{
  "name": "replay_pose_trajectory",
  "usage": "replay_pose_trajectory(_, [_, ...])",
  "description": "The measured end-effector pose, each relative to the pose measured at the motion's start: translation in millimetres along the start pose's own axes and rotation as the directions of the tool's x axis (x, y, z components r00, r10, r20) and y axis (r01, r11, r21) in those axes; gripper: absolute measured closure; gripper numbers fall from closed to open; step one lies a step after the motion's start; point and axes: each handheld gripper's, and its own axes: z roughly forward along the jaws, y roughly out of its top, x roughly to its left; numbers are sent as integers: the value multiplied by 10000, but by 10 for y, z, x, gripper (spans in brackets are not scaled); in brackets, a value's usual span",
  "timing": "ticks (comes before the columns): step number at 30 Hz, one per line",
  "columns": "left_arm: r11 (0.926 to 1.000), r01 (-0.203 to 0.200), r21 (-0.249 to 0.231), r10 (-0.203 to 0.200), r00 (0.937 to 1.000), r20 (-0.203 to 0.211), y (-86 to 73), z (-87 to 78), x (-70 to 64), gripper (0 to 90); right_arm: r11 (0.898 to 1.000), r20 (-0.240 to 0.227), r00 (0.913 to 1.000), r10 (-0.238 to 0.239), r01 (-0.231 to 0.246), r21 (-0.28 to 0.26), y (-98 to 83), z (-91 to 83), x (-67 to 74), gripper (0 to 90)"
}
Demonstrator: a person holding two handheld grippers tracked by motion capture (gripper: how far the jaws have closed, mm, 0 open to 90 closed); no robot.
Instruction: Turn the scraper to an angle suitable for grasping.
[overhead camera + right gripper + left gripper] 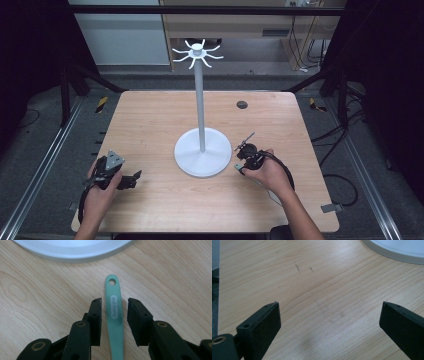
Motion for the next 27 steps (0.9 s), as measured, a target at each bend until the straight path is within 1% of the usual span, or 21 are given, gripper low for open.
replay_pose_trajectory(2, [10000,4,0,-4,10000,-2,-1,-1,1,33,10000,-22,10000,21,-21,89,2,14,-3,654])
replay_pose_trajectory(3, [10000,7,-1,-7,10000,-4,-1,-1,1,34,9999,-21,10000,-76,77,123,3,20,-11,655])
replay_pose_trajectory(5, [10000,6,-6,-6,10000,-6,-1,0,1,34,9997,-54,10000,5,-4,229,8,28,-4,658])
replay_pose_trajectory(9, [10000,-20,-13,20,10000,0,4,6,-9,33,9994,-51,10000,-43,45,356,14,49,-4,672])
replay_pose_trajectory(12, [10000,-42,-28,42,10000,5,5,6,-14,33,9991,-38,10000,-20,22,433,15,57,-3,695])
replay_pose_trajectory(13, [10000,-51,-20,51,10000,2,6,7,-15,33,9988,-26,10000,6,-4,495,18,63,-6,719])
replay_pose_trajectory(15, [10000,-62,-1,62,10000,12,6,8,-13,34,9989,-25,10000,-47,49,472,14,72,-7,721])
replay_pose_trajectory(16, [10000,-48,14,48,10000,5,4,11,-10,33,9985,6,9998,-200,200,507,22,81,-13,724])
replay_pose_trajectory(17, [10000,-38,18,38,10000,-5,3,11,-10,34,9985,-6,10000,-68,68,546,26,79,-6,725])
replay_pose_trajectory(19, [10000,-50,15,50,10000,-12,3,4,-12,34,9982,-14,10000,-46,46,597,30,77,-7,730])
replay_pose_trajectory(21, [10000,-38,-1,38,10000,-10,2,-1,-16,34,9980,87,9995,-316,311,559,28,82,-5,737])
replay_pose_trajectory(22, [10000,-35,-4,35,10000,-9,2,-2,-17,34,9979,99,9998,-156,149,632,33,76,8,739])
replay_pose_trajectory(24, [10000,-37,-2,37,10000,-8,1,-2,-17,34,9978,156,9997,-195,184,639,33,72,8,739])
replay_pose_trajectory(25, [10000,-32,-2,32,10000,-8,1,0,-13,33,9989,96,9998,-176,172,428,23,40,-5,741])
replay_pose_trajectory(27, [10000,-34,-4,34,10000,-8,1,2,-11,34,9994,97,9999,-95,92,330,20,18,-8,741])
